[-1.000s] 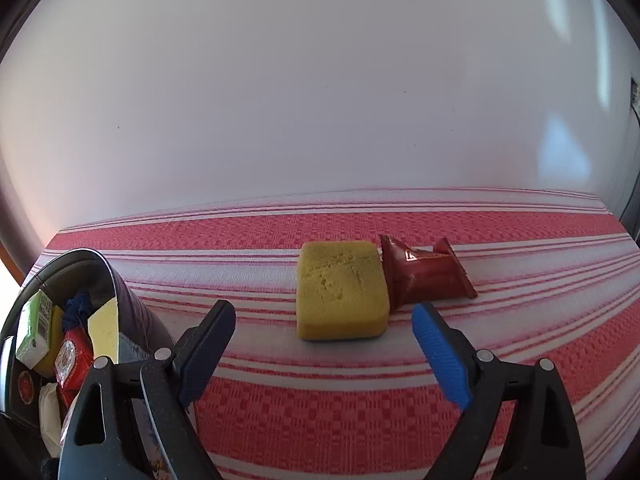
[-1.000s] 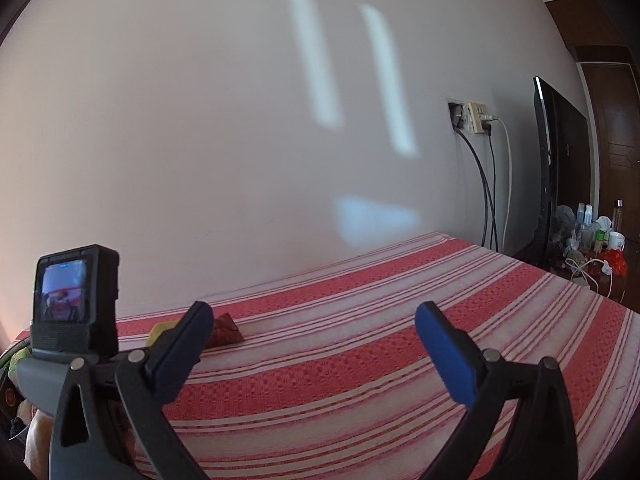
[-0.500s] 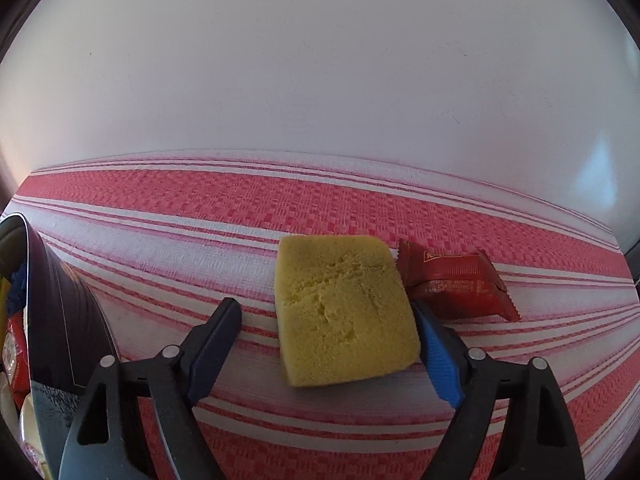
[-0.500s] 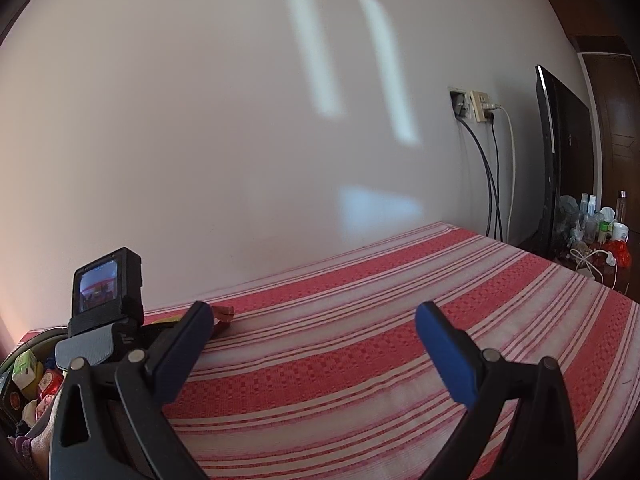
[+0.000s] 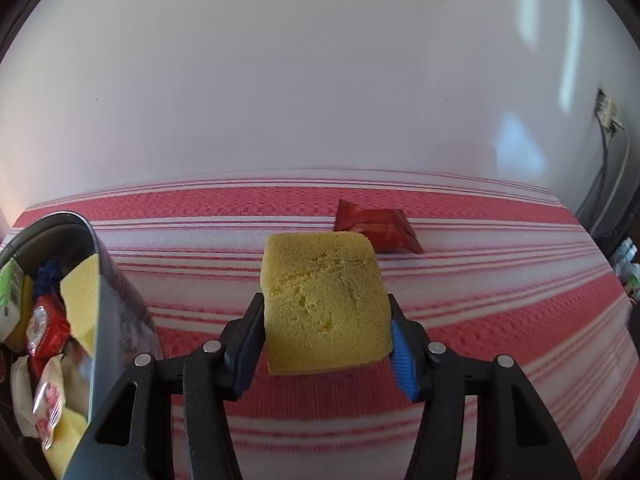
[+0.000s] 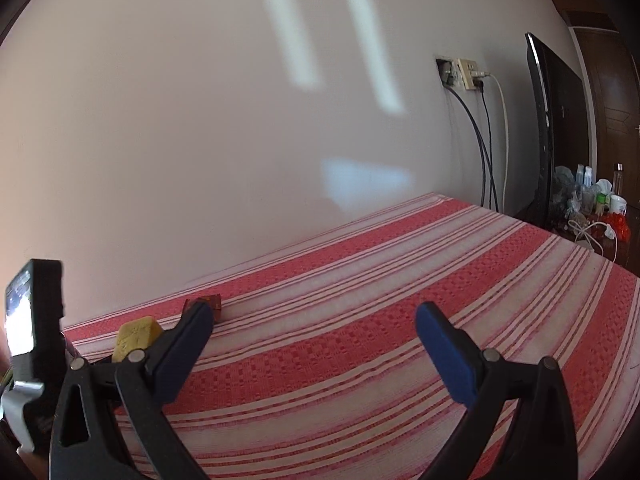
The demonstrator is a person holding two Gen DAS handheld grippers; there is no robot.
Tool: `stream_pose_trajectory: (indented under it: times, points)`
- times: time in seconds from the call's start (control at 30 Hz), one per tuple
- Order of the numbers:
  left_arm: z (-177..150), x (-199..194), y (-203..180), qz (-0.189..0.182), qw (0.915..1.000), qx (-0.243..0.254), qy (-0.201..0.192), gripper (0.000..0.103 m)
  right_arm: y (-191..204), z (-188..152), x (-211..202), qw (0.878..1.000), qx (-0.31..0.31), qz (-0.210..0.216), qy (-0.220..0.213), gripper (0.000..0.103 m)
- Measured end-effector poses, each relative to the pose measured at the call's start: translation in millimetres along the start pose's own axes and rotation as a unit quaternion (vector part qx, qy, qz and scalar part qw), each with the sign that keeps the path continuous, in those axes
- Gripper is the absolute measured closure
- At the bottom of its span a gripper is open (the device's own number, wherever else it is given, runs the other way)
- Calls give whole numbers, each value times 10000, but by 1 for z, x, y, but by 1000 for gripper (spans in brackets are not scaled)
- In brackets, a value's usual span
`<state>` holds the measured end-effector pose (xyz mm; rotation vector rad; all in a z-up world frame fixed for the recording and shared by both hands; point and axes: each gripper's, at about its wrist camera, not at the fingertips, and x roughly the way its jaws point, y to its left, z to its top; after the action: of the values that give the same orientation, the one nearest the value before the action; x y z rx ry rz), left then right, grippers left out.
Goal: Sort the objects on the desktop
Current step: 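Grasp the yellow sponge with the left tool while the right tool grasps the red packet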
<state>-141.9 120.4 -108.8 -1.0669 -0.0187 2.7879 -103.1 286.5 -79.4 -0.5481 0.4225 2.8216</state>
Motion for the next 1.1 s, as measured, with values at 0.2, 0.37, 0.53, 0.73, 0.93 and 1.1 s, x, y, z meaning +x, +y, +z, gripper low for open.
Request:
stream_pose_trajectory:
  times: [0.2, 0.37, 0.53, 0.73, 0.93, 1.1]
  points:
    - [-37, -68, 16, -209, 9984, 314, -425, 46, 14, -5, 35, 9909, 172, 848, 1036, 1]
    - [-36, -83, 49, -76, 9957, 444, -814, 46, 50, 5, 82, 9816, -145, 1158, 1514, 1]
    - [-39, -92, 56, -145, 9929, 507, -1069, 46, 82, 8, 126, 9727, -247, 1286, 1915, 1]
    - [-47, -80, 52, -106, 9941, 512, -952, 46, 113, 2, 177, 9693, -656, 750, 2249, 4]
    - [-49, -78, 51, -122, 9955, 467, -818, 46, 132, -7, 197, 9637, -1044, 275, 2443, 39]
    - [-50, -79, 50, -134, 9955, 490, -802, 46, 133, -11, 190, 9616, -1227, 241, 2443, 59]
